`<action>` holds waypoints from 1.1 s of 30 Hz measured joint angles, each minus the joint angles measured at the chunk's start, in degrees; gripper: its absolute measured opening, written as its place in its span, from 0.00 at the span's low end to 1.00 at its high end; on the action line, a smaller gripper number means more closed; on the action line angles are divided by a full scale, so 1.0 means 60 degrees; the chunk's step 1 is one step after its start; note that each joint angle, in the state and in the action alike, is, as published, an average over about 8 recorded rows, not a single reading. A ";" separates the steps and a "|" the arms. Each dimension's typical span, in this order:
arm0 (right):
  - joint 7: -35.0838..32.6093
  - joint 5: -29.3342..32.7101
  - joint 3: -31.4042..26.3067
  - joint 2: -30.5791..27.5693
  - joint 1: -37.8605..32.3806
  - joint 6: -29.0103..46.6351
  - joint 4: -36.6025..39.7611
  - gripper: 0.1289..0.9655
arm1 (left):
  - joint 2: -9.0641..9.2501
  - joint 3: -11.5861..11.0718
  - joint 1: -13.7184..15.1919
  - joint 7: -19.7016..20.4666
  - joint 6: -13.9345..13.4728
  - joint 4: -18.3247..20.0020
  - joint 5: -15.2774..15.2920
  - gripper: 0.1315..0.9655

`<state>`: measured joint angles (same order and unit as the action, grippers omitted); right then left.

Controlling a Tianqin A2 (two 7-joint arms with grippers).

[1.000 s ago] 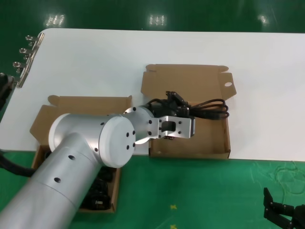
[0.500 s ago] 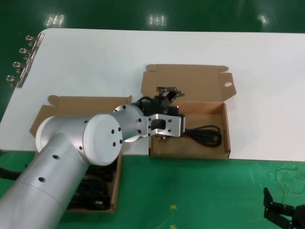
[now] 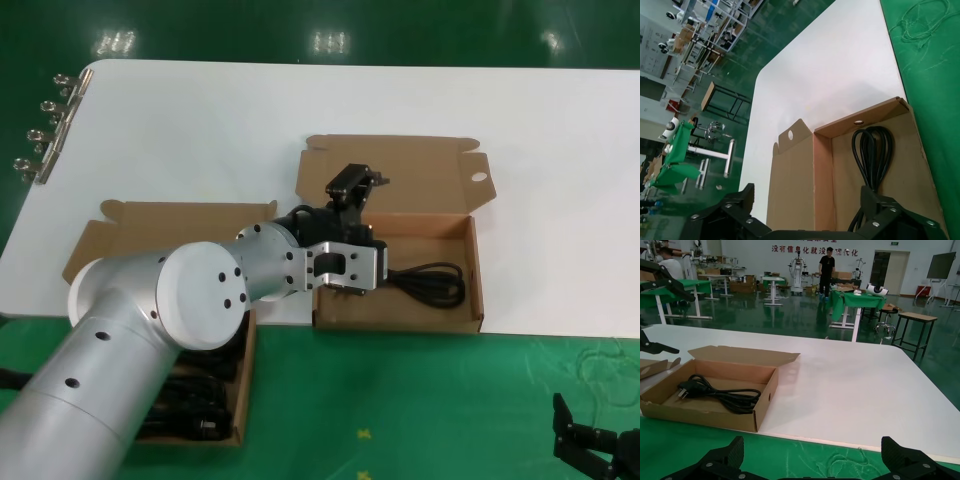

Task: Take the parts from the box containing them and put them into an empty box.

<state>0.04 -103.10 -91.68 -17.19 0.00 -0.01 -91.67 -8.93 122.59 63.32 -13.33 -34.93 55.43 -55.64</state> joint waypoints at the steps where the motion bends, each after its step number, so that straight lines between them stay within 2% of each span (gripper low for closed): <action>1: 0.0000 0.0000 0.0000 0.0000 0.0000 0.0000 0.0000 1.00 | -0.0004 -0.0015 -0.0031 0.0005 0.0017 0.0017 -0.0024 0.64; 5: 0.0000 0.0000 0.0000 0.0000 0.0000 0.0000 0.0000 1.00 | -0.0035 -0.0132 -0.0272 0.0055 0.0149 0.0154 -0.0204 0.76; 6: 0.0000 0.0000 0.0000 0.0000 0.0000 0.0000 0.0000 1.00 | -0.0048 -0.0178 -0.0366 0.0074 0.0201 0.0208 -0.0275 0.76; 14: -0.0001 0.0000 0.0000 0.0000 0.0000 0.0000 0.0000 1.00 | -0.0175 -0.0656 -0.1344 0.0284 0.0741 0.0767 -0.1007 0.92; 18: -0.0001 -0.0001 0.0000 0.0000 0.0000 0.0000 0.0000 1.00 | -0.0247 -0.0926 -0.1902 0.0400 0.1045 0.1083 -0.1421 0.92; 26: -0.0002 -0.0002 0.0000 0.0000 0.0000 0.0000 0.0000 1.00 | -0.0395 -0.1478 -0.3028 0.0638 0.1669 0.1731 -0.2270 0.99; 33: -0.0003 -0.0002 0.0000 0.0000 0.0000 0.0000 0.0000 1.00 | -0.0522 -0.1957 -0.4010 0.0845 0.2211 0.2293 -0.3007 1.00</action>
<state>0.02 -103.11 -91.68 -17.19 0.00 0.00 -91.67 -12.07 110.85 39.26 -8.27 -21.66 69.19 -73.68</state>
